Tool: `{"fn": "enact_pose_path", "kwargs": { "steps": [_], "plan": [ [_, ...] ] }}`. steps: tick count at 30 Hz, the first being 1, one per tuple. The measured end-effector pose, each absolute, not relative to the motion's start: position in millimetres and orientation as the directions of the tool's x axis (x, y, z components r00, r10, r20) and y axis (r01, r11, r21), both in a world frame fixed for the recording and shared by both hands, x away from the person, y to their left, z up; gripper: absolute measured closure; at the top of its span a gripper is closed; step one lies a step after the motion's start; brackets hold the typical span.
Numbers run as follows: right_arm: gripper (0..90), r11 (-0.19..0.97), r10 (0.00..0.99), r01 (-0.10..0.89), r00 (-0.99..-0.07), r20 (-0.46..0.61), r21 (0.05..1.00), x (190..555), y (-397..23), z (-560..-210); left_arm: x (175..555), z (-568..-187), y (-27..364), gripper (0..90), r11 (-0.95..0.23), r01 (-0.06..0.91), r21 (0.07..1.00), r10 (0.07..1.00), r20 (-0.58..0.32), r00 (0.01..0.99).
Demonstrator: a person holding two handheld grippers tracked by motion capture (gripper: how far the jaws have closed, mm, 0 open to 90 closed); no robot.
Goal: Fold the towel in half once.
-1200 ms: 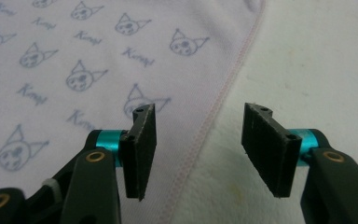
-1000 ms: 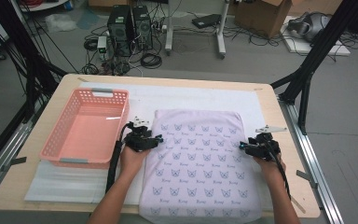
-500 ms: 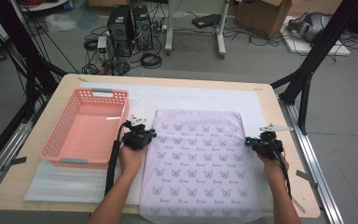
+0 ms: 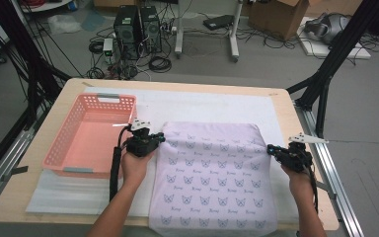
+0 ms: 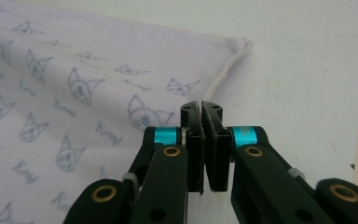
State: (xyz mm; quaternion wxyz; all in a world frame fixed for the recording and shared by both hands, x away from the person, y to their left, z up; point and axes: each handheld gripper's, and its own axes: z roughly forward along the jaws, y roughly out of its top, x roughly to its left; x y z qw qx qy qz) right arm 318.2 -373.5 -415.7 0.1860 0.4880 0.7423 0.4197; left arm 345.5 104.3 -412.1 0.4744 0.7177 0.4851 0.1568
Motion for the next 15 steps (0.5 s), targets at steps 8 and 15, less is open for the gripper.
{"fn": "enact_pose_path", "kwargs": {
  "steps": [8, 15],
  "plan": [
    [88.1, 0.179, 0.855, 0.533, -0.501, 0.138, 0.827, 279.0, -376.5, -409.7, 308.6, -408.3, 114.9, 87.1, -0.091, 0.536, 0.839, 0.805, -0.255, 0.536],
    [88.1, 0.208, 0.843, 0.524, -0.524, 0.12, 0.826, 243.6, -371.6, -414.5, 276.0, -415.8, 122.5, 87.0, -0.105, 0.524, 0.845, 0.775, -0.26, 0.575]
  ]
}}
